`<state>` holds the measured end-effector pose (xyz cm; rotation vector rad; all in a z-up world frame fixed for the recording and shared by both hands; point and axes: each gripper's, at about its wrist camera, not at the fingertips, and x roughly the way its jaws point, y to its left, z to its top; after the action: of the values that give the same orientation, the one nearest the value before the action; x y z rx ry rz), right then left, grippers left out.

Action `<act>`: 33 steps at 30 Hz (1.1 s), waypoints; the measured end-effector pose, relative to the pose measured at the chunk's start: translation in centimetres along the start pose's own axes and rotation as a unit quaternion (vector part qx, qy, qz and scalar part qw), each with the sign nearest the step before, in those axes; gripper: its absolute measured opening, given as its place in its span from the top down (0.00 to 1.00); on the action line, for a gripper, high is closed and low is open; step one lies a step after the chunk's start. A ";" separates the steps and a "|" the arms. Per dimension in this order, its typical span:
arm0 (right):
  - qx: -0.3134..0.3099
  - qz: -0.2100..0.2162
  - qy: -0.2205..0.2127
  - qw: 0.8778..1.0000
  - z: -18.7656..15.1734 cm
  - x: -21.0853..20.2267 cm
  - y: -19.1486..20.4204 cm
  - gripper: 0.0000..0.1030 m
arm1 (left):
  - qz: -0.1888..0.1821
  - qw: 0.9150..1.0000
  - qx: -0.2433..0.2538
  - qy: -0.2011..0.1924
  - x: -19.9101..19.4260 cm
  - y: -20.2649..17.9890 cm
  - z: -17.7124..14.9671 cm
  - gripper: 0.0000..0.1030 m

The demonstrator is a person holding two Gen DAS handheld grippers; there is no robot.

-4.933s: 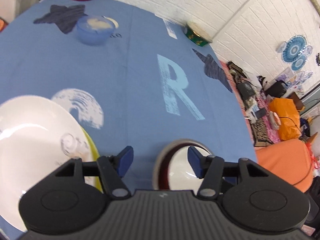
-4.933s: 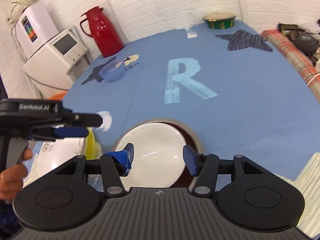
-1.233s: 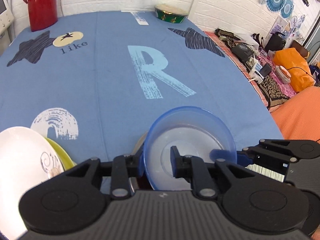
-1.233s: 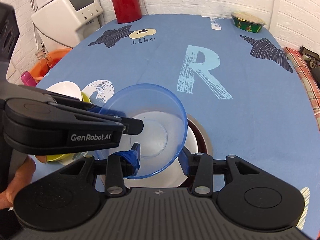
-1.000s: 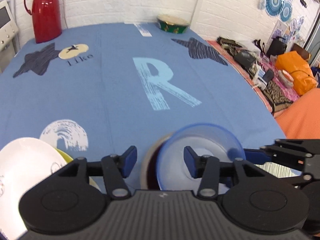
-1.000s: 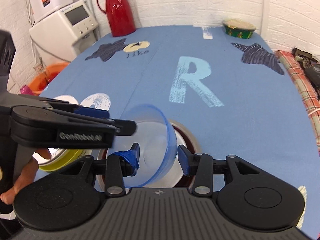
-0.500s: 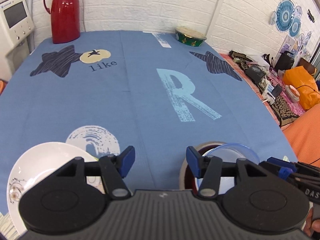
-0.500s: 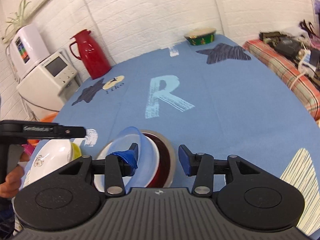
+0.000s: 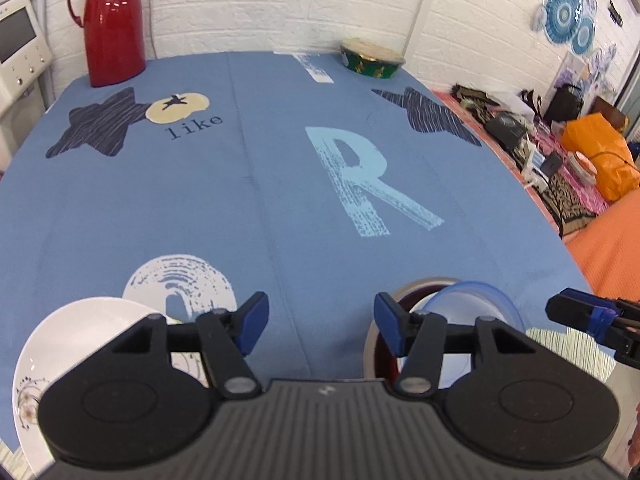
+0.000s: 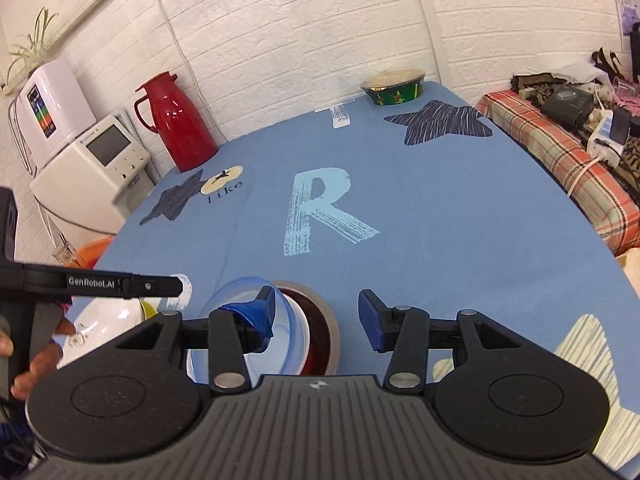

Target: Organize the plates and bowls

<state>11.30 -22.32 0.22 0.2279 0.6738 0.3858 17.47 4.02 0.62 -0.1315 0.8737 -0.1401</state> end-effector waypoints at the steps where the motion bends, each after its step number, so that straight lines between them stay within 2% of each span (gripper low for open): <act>1: -0.002 -0.004 0.004 1.000 -0.4 -0.1 -0.1 0.70 | 0.000 1.000 0.009 0.010 0.2 0.2 0.1 0.45; 3: 0.004 -0.008 0.015 1.000 -1.2 -0.2 -0.4 0.70 | -0.012 0.999 0.028 0.040 0.8 0.7 0.4 0.45; 7: 0.019 -0.012 0.034 0.999 -2.4 -0.2 -1.1 0.69 | -0.061 0.991 0.050 0.106 2.2 1.1 0.8 0.45; 9: 0.029 -0.008 0.045 0.999 -2.8 -0.1 -1.5 0.69 | -0.063 0.989 0.058 0.119 2.8 1.0 0.8 0.45; 12: 0.043 0.003 0.066 0.997 -3.2 0.2 -1.6 0.69 | -0.064 0.988 0.073 0.124 3.6 0.7 0.6 0.43; 18: 0.028 -0.008 0.103 0.994 -3.1 1.7 -1.1 0.68 | -0.074 0.985 0.068 0.137 4.8 0.5 0.3 0.43; 25: 0.037 -0.018 0.122 0.992 -2.8 2.7 -1.3 0.65 | -0.085 0.984 0.062 0.142 5.8 0.6 -0.3 0.42; 30: 0.096 -0.022 0.133 0.986 -2.9 4.0 -2.6 0.57 | -0.092 0.984 0.053 0.140 5.9 1.1 -0.4 0.40; 33: 0.102 -0.034 0.127 0.986 -3.2 3.9 -2.5 0.51 | -0.092 0.986 0.052 0.131 5.8 1.2 -0.7 0.38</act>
<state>12.71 -22.74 -5.18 0.3520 0.9714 0.2825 20.63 4.19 -4.40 -0.0967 1.1131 -0.3823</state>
